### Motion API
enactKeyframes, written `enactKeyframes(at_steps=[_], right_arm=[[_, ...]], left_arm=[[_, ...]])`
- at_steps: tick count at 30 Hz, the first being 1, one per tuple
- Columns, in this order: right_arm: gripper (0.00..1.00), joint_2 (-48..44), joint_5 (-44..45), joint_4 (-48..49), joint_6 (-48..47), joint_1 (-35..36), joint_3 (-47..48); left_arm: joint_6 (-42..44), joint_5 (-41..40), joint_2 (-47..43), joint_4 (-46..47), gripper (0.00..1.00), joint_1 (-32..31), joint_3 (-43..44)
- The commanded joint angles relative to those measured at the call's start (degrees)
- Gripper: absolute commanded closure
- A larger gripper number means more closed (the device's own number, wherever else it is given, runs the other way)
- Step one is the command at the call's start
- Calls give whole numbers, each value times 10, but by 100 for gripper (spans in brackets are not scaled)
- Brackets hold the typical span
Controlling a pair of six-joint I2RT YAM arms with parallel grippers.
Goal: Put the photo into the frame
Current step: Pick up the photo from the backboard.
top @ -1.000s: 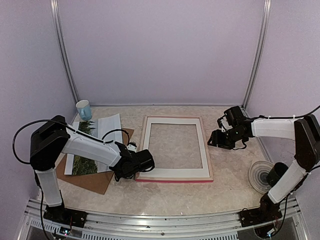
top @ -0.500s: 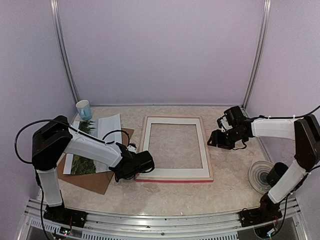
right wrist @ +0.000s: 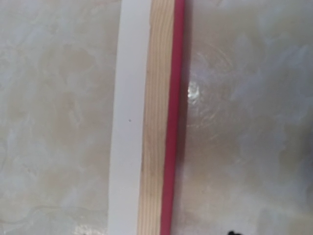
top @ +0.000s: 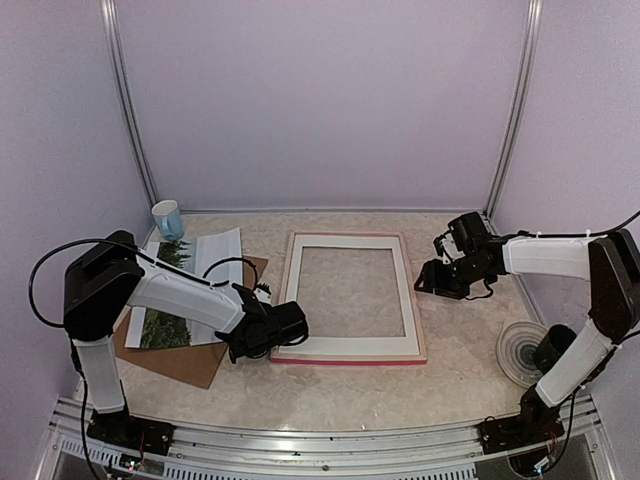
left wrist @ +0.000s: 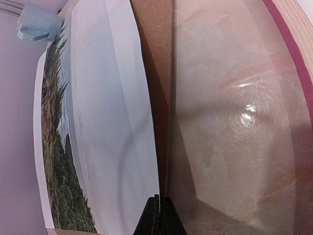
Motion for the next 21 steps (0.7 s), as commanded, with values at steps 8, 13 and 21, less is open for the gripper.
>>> enactKeyframes(at_steps=[8,13,21], right_arm=[[39,-14,0,3,-1,3,-1],[38,-12,-2,4,-1,3,-1],[38,-13,-3,3,-3,3,-1]], left_arm=[[-21,-41,-46,-53,100,-16,47],[-26,-48,-68,-71,100,-29,65],[-36,-48,-95,-93,100,-53,95]])
